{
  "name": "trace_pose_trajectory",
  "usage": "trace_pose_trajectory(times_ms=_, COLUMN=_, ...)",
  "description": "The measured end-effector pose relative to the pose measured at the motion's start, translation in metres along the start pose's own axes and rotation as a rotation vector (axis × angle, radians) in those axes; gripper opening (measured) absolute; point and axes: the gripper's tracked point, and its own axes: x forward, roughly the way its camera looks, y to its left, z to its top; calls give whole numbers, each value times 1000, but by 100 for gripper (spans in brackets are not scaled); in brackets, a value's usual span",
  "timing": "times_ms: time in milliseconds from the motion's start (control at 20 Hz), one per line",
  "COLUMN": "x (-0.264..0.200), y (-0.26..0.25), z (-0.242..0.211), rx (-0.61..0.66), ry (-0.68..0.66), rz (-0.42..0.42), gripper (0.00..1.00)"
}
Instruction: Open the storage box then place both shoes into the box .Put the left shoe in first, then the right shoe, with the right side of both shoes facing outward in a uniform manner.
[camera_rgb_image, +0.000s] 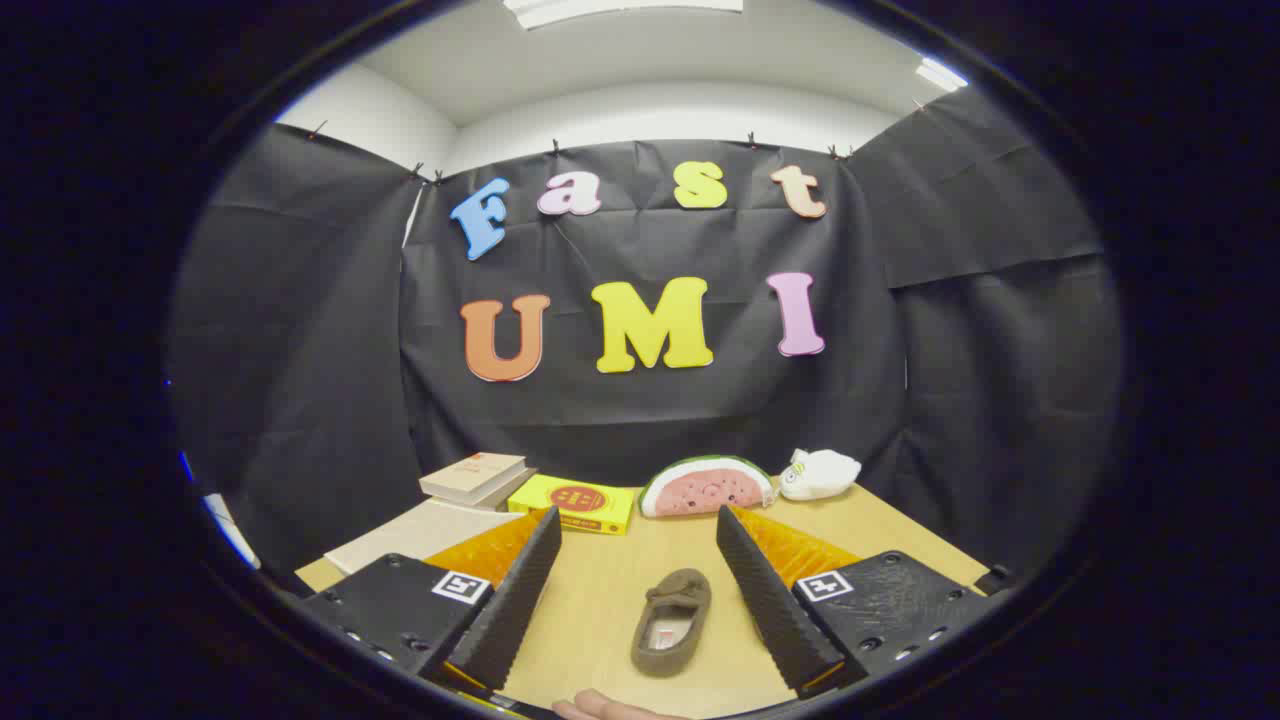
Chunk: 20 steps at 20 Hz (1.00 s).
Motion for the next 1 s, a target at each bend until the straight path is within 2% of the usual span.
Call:
trace_pose_trajectory(times_ms=650, x=30, y=-8, z=-31, rx=59, ry=98, rz=13, gripper=95)
trace_pose_trajectory(times_ms=1000, x=86, y=37, z=-64, rx=119, ry=164, rz=201, gripper=95)
